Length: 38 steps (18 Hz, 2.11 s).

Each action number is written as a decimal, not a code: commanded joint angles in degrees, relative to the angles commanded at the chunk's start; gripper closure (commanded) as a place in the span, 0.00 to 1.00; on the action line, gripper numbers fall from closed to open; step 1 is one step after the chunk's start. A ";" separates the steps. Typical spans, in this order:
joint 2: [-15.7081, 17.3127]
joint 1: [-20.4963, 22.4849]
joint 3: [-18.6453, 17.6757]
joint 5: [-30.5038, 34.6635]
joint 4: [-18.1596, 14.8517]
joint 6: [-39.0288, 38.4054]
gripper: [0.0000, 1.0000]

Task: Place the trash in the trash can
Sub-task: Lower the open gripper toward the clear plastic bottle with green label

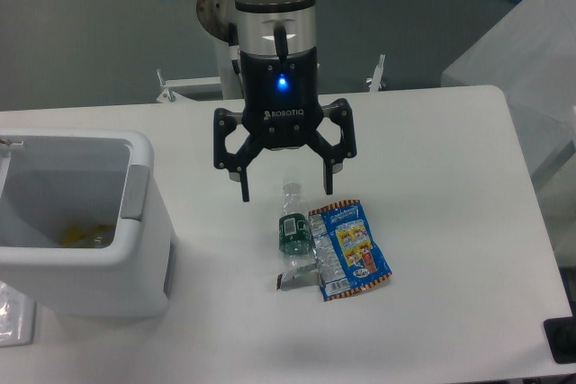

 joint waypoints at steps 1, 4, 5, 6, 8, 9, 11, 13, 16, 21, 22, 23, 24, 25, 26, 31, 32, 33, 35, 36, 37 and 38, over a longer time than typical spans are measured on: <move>0.00 0.26 0.09 0.00 -0.09 0.00 0.00; -0.09 0.27 0.00 -0.09 -0.18 -0.09 0.00; -0.09 0.27 -0.35 0.00 -0.09 -0.17 0.00; -0.17 0.27 -0.61 0.09 0.00 -0.44 0.00; -0.53 0.27 -0.53 0.00 0.00 -0.97 0.00; -0.53 0.35 -0.53 -0.26 0.09 -0.62 0.00; -0.70 0.53 -0.70 -0.35 0.44 -0.35 0.00; -2.10 1.66 -0.79 -0.96 0.70 -0.35 0.00; -3.60 2.37 -2.10 -2.90 3.85 -0.79 0.00; -5.27 2.55 -5.70 -2.64 5.53 -0.09 0.00; -5.45 2.64 -6.06 -2.64 5.54 0.35 0.00; -5.88 2.73 -6.41 -2.64 5.45 1.66 0.00; -6.15 2.73 -7.02 -2.72 5.45 3.15 0.00; -6.24 2.73 -7.64 -2.72 5.45 4.56 0.00; -6.50 2.64 -8.52 -2.64 5.45 6.31 0.00; -6.94 2.64 -13.17 -2.55 5.36 12.47 0.00; -7.29 2.64 -14.49 -2.55 5.36 13.00 0.00; -7.56 2.64 -15.81 -2.46 5.36 13.44 0.00; -8.78 2.55 -17.57 -2.46 5.36 13.80 0.00; -9.22 2.55 -17.93 -2.46 5.36 13.80 0.00; -9.49 2.46 -18.02 -2.46 5.36 13.71 0.00; -10.01 2.46 -18.10 -2.46 5.36 13.71 0.00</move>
